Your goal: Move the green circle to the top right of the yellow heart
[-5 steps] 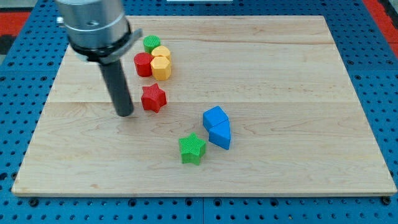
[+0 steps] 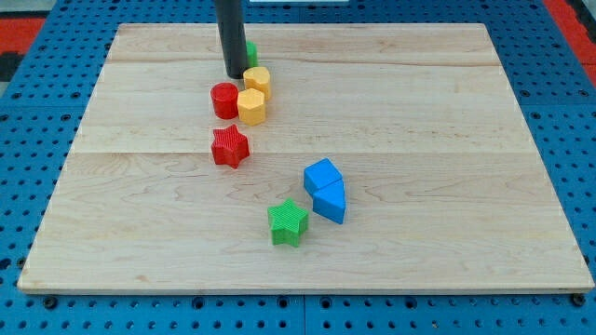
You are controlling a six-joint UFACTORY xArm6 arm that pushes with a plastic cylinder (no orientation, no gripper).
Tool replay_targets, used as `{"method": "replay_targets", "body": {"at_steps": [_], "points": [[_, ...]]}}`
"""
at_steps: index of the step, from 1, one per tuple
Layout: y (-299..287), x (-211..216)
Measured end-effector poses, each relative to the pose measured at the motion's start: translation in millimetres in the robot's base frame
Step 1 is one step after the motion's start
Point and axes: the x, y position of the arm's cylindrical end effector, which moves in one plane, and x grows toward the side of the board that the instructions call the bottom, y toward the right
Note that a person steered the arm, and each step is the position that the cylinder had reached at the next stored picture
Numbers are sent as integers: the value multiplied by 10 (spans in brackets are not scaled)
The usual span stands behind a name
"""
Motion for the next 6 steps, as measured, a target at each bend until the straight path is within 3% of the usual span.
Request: {"method": "replay_targets", "body": {"at_steps": [2, 3, 5, 6], "points": [[-377, -160], [395, -248], [498, -144], [880, 287]]}}
